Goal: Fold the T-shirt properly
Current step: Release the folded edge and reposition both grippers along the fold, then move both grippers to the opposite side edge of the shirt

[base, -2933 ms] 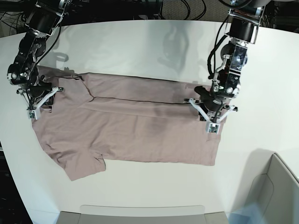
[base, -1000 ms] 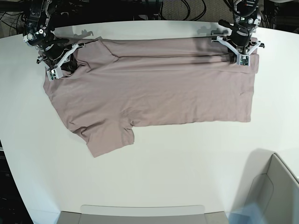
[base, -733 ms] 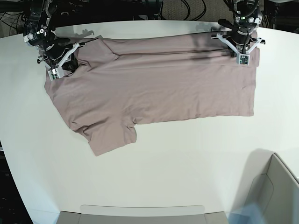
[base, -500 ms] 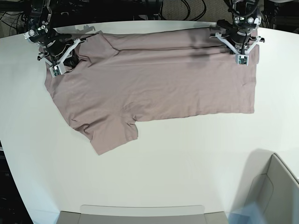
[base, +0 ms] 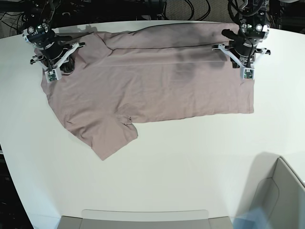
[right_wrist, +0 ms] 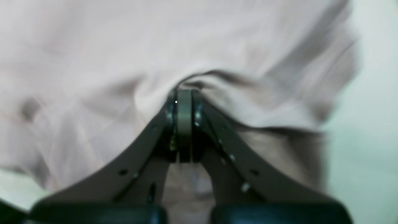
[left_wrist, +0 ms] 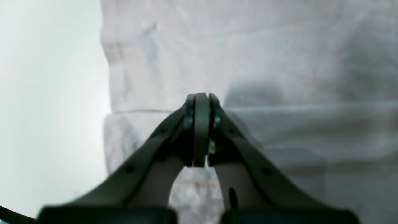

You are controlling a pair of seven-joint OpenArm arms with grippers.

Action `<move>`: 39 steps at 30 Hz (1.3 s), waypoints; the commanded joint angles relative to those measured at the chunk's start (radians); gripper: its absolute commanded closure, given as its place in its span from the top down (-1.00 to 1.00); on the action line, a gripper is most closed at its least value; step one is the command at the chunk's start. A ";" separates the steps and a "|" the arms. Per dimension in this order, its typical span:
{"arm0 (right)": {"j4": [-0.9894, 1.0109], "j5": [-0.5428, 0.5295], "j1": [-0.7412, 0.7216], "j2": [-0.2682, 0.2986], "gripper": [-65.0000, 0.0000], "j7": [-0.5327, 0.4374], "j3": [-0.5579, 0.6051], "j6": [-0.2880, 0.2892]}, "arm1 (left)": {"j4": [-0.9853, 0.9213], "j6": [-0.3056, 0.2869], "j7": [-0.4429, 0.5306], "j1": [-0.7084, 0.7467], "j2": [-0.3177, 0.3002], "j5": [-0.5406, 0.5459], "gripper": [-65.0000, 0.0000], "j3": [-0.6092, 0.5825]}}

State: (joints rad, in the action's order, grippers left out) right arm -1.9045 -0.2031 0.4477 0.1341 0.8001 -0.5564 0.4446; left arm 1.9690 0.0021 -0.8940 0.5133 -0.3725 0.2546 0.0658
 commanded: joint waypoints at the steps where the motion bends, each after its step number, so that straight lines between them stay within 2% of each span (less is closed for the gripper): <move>1: -0.037 -0.003 -0.008 0.003 -1.00 -0.017 -0.027 -0.003 | 0.020 0.008 0.011 0.002 -0.009 -0.011 -1.00 0.036; 4: -0.080 -0.003 -0.023 -0.020 -1.00 -0.017 -0.077 -0.002 | 0.019 0.005 0.011 0.000 -0.009 -0.011 -1.00 0.085; 8: -0.099 -0.002 -0.069 -0.014 -1.00 -0.017 -0.095 0.000 | 0.016 0.003 0.011 -0.037 -0.013 -0.010 -1.00 0.096; 14: -0.069 0.026 -0.249 -0.012 -1.00 -0.017 -0.077 0.001 | 0.014 0.003 0.011 -0.057 -0.012 -0.010 -1.00 0.096; 17: 0.040 0.127 -0.379 0.005 -1.00 -0.017 -0.014 0.001 | 0.014 0.003 0.011 -0.058 -0.007 -0.010 -1.00 0.090; 21: 0.297 0.264 -0.542 0.035 -1.00 -0.020 0.089 0.000 | 0.014 0.006 0.011 -0.058 -0.006 -0.005 -1.00 0.090; 26: 0.586 0.305 -0.659 0.069 -1.00 -0.043 0.124 -0.002 | 0.014 0.006 0.011 -0.058 0.057 -0.010 -1.00 0.096; 28: 0.666 0.308 -0.662 0.081 -1.00 -0.087 0.126 -0.002 | 0.014 0.006 0.011 -0.058 0.077 -0.010 -1.00 0.095; 31: 0.695 0.308 -0.623 0.085 -1.00 -0.097 0.126 -0.002 | 0.014 0.006 0.011 -0.066 0.103 -0.010 -1.00 0.091; 39: 0.523 0.299 -0.350 0.123 -1.00 -0.104 0.121 -0.002 | 0.000 0.006 0.011 -0.107 0.122 -0.010 -1.00 0.091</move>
State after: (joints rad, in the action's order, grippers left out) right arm -1.3872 0.0582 0.0830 0.2531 0.6147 -0.4374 0.4263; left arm 1.9537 0.0040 -0.8936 0.4053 -0.2432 0.2508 0.1532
